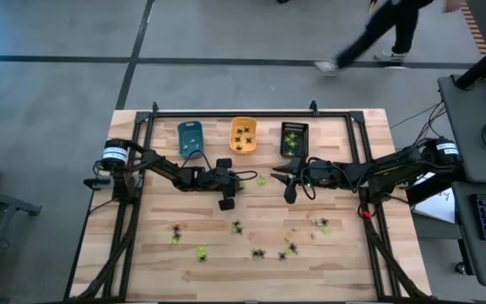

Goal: Sort Halloween decoration
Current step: Put the green spider toy into the black bin

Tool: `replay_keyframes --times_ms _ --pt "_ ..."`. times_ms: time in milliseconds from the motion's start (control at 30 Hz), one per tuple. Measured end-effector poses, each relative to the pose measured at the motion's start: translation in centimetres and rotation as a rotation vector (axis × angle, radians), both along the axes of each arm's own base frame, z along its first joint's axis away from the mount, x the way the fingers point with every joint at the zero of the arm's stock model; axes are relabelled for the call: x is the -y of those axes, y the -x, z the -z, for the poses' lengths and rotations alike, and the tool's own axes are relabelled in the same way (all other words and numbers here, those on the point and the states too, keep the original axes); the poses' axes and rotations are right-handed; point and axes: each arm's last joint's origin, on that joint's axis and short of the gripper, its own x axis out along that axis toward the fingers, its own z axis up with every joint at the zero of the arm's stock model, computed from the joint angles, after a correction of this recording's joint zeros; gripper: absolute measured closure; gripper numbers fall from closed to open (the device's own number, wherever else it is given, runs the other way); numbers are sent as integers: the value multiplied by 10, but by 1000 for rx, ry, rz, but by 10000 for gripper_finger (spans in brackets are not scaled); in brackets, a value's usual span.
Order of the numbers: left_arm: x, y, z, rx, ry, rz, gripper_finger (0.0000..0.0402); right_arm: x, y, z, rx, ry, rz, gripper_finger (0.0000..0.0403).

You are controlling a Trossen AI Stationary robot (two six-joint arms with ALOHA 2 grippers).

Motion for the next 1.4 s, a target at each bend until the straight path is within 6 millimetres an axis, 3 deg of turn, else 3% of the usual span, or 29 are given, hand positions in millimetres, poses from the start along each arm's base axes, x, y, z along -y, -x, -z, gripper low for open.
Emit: replay_keyframes --times_ms 600,1000,1400 --pt "0 1 1 -16 8 12 396 0 0 1 -12 0 0 315" --pt "1 2 -6 0 39 58 401 0 0 1 -13 0 0 312" --pt "4 1 -37 130 78 126 401 -2 0 2 -22 -1 -55 312"
